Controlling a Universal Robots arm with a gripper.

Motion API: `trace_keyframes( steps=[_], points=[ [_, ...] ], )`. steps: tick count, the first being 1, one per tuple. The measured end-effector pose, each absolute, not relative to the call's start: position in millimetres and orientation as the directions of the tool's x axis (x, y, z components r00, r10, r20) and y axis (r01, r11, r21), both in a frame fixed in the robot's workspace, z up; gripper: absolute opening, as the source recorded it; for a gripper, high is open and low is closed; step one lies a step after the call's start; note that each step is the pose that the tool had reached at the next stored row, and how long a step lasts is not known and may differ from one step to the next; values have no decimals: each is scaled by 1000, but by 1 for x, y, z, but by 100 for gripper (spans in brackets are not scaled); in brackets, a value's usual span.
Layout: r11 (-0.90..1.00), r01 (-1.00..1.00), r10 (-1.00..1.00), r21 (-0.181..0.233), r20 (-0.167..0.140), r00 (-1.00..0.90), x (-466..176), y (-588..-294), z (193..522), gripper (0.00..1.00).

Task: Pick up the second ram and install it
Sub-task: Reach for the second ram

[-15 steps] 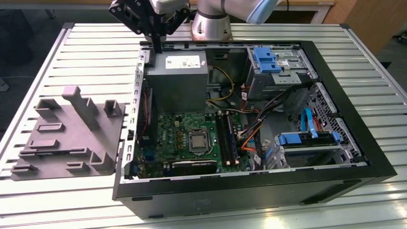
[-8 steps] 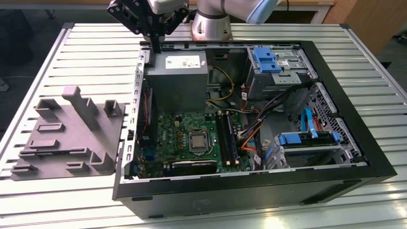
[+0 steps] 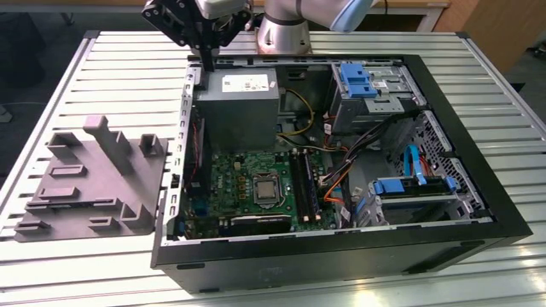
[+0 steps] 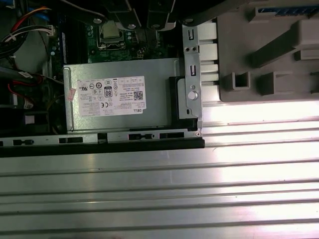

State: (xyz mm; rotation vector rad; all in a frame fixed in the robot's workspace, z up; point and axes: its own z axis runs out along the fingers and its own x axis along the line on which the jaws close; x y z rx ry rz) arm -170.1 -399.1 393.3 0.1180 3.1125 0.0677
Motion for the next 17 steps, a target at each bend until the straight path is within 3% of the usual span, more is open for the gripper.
trace_keyframes(
  steps=[17],
  points=[
    [996, 75, 76, 44, -24, -997, -173, -399, 393, 11]
  ],
)
